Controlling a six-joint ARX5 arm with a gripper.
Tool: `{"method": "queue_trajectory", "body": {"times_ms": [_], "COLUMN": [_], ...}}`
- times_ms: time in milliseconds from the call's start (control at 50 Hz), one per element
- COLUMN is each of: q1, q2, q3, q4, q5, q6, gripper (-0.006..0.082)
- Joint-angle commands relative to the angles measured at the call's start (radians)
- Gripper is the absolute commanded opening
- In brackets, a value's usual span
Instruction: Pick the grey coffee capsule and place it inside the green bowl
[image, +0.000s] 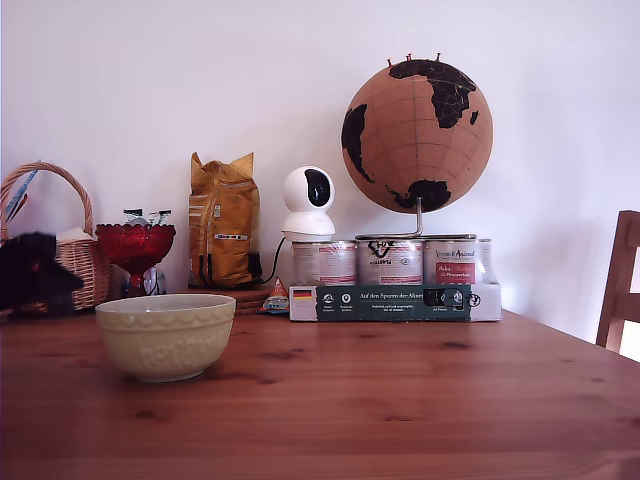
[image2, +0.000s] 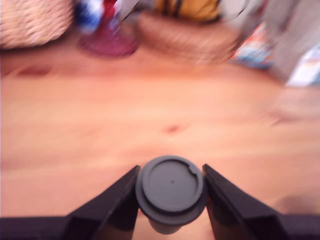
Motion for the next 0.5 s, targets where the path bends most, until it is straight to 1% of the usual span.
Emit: {"method": "queue_trajectory", "body": {"times_ms": [0, 120, 200, 280, 380, 480], "q1": [-0.001, -0.016, -0.04, -0.073, -0.121, -0.169], "q2": [-0.026, -0.067, -0.097, -0.122, -0.149, -0.167], "q3": [0.005, 0.005, 0.005, 0.005, 0.005, 0.005], "q4": [0.055, 0.083, 0.08, 0.079, 0.047, -0.022], "q5": [0.063, 0.172, 0.231, 0.261, 0.265, 0.248], "q6": [-0.055, -0.101, -0.101, -0.097, -0.043, 0.055], "gripper": [0.0178, 0.0178, 0.0178, 0.0183, 0.0186, 0.0188]}}
